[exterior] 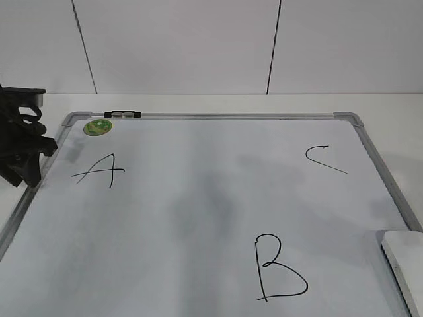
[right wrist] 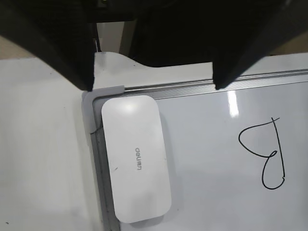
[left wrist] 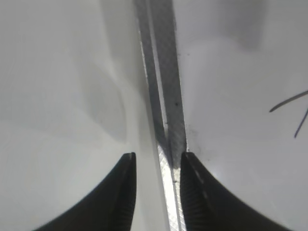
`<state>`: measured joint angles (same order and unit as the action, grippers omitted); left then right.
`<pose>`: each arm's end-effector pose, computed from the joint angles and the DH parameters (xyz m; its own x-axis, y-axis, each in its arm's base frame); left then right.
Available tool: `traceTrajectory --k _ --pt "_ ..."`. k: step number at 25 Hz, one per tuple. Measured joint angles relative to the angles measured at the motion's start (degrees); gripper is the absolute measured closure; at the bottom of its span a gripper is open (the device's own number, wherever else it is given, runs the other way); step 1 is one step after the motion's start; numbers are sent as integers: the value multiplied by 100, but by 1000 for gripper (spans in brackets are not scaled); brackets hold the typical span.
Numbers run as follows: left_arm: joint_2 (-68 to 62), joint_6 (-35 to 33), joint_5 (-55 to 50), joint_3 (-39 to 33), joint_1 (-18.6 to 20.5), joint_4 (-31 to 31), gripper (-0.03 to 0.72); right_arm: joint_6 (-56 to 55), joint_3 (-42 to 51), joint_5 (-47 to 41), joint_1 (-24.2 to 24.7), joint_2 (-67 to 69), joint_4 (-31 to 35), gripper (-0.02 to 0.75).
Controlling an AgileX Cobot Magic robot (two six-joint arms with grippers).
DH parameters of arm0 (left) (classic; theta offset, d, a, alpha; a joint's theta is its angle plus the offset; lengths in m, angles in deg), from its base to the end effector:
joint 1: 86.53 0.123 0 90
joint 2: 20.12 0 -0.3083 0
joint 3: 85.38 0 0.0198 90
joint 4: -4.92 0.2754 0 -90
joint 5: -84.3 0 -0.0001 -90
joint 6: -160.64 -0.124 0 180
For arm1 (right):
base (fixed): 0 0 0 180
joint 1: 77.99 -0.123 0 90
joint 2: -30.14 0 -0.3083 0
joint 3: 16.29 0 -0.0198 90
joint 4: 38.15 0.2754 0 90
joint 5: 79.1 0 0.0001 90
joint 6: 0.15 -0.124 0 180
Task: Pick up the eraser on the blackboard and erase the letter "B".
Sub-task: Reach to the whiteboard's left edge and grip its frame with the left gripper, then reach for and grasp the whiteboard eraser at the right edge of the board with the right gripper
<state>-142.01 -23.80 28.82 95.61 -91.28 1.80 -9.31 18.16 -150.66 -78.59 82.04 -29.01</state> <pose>0.4153 -0.0401 0.1367 -0.9895 0.1289 -0.0658 0.1318 0.9904 -0.0417 0.1296 0.0200 0.2895 -0.9188 0.1972 -0.3421 0.1274 0.9681 0.2157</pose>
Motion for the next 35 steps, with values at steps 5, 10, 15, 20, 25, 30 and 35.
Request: traceTrajectory --k 5,10,15,20,25,30,35 --pt "0 0 -58 12 0 0 452 0 0 0 0 0 0 154" --pt "-110 0 -118 12 0 0 452 0 0 0 0 0 0 154" --pt "-188 0 -173 69 0 0 452 0 0 0 0 0 0 154" --pt "-188 0 -190 73 0 0 479 0 0 0 0 0 0 154" --pt "-188 -4 -199 73 0 -43 591 0 0 0 0 0 0 154" --pt "-188 6 -199 73 0 -69 628 0 0 0 0 0 0 154" --pt "-188 26 -199 82 0 -72 632 0 0 0 0 189 0 154"
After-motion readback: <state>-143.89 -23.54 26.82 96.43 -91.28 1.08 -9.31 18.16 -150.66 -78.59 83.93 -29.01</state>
